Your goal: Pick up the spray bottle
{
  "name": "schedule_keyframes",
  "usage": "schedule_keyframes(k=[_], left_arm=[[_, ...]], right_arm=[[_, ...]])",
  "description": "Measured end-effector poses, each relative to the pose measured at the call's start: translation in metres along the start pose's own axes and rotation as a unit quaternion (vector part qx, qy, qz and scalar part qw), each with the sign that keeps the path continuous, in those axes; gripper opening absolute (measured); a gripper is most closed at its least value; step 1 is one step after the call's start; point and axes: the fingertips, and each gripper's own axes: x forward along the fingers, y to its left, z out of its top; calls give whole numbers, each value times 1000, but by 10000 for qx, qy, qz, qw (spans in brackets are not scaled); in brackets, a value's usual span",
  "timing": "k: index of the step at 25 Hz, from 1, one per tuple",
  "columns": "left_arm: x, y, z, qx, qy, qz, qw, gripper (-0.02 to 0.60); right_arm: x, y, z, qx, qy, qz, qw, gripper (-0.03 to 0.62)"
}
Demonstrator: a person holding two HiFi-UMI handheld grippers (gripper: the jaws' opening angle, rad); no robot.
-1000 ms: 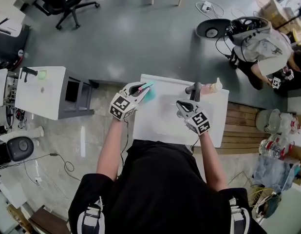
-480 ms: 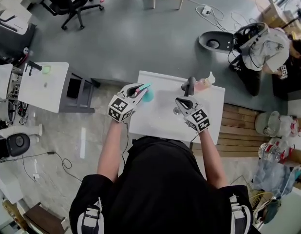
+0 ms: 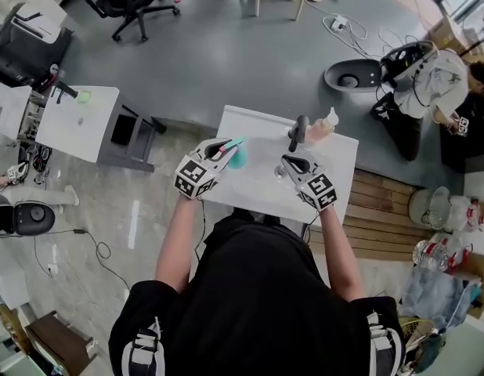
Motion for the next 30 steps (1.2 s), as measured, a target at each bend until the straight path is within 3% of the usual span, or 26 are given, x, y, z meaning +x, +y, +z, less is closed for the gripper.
schedule_keyframes(k=[30], left_arm=[[-34, -159, -23, -38, -8, 539, 9985, 74]], right_arm=[[-102, 66, -67, -379, -21, 687, 9969, 16]])
